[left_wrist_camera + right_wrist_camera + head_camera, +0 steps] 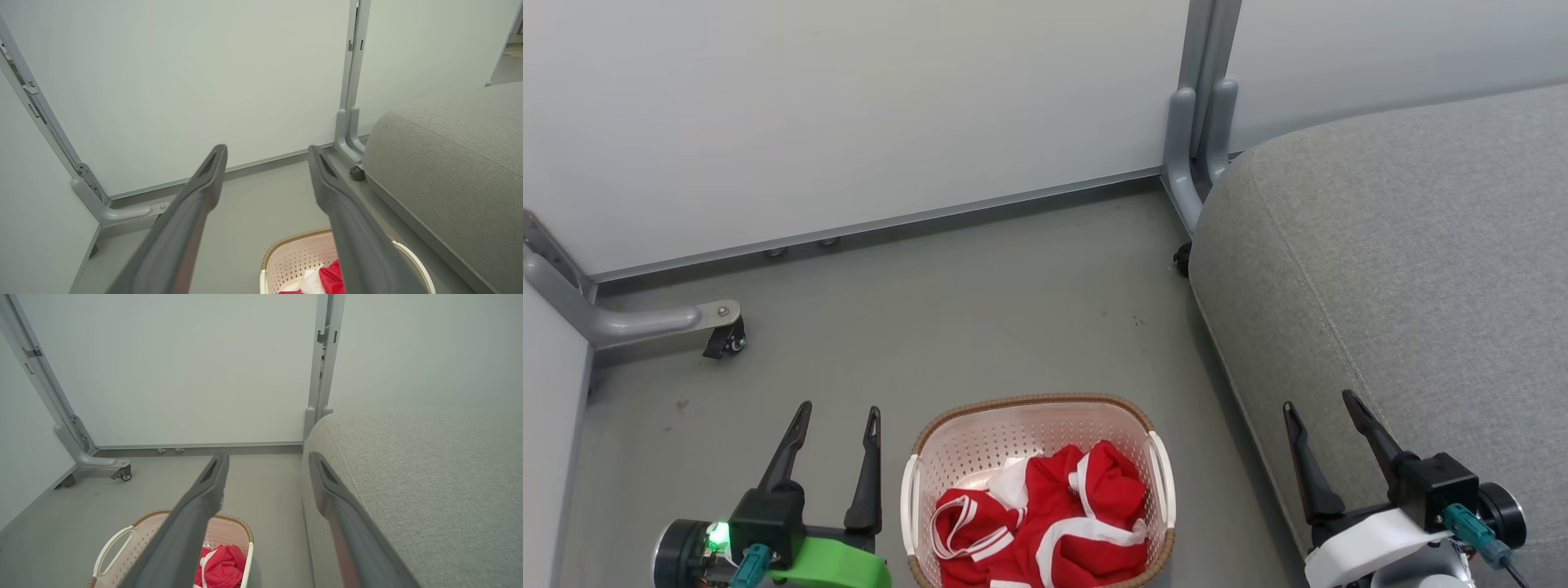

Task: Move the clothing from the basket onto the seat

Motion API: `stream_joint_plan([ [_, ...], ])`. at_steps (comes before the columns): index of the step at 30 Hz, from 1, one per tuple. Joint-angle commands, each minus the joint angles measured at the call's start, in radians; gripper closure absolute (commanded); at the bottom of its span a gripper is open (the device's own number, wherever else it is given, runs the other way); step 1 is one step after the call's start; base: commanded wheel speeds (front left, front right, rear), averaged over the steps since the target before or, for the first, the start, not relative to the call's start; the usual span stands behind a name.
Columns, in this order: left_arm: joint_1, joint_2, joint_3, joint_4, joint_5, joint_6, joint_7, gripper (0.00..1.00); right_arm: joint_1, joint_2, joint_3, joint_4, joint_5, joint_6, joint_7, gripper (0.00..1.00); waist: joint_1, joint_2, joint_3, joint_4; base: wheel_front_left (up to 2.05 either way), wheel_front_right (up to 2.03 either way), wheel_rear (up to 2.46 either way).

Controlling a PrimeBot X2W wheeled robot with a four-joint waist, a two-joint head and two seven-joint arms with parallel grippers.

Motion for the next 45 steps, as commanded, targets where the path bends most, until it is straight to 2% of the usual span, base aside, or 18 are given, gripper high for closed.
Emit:
stream_joint_plan([
  [1, 0.011, 0.0, 0.003, 0.003, 0.004, -0.002, -0.004, 0.0, 0.012, -0.005, 0.002, -0.001, -0.003, 0.0, -0.005, 0.0, 0.0, 0.0026, 0.0, 0.0, 0.0, 0.0, 0.0],
  [27, -0.012, -0.001, -0.019, 0.047, 0.008, 0.002, -0.002, 0.0, -0.008, -0.005, -0.001, -0.006, -0.009, 0.0, -0.005, 0.0, 0.0, 0.0026, 0.035, 0.013, 0.0, 0.0, 0.0],
  [31, -0.045, -0.001, -0.033, 0.064, -0.023, -0.003, -0.002, 0.0, -0.035, -0.006, -0.006, -0.022, -0.013, 0.0, -0.005, 0.0, 0.0, 0.0026, 0.101, 0.011, 0.0, 0.0, 0.0],
  [40, -0.15, 0.002, -0.08, 0.117, 0.031, -0.01, -0.002, 0.0, -0.121, -0.005, 0.01, -0.036, -0.017, 0.0, -0.005, 0.0, 0.0, 0.0026, 0.271, -0.011, 0.0, 0.0, 0.0],
  [45, -0.25, 0.031, -0.137, 0.179, 0.067, -0.017, -0.002, 0.0, -0.187, -0.005, 0.028, -0.05, -0.018, 0.0, -0.005, 0.0, 0.0, 0.0026, 0.383, -0.032, 0.0, 0.0, 0.0],
])
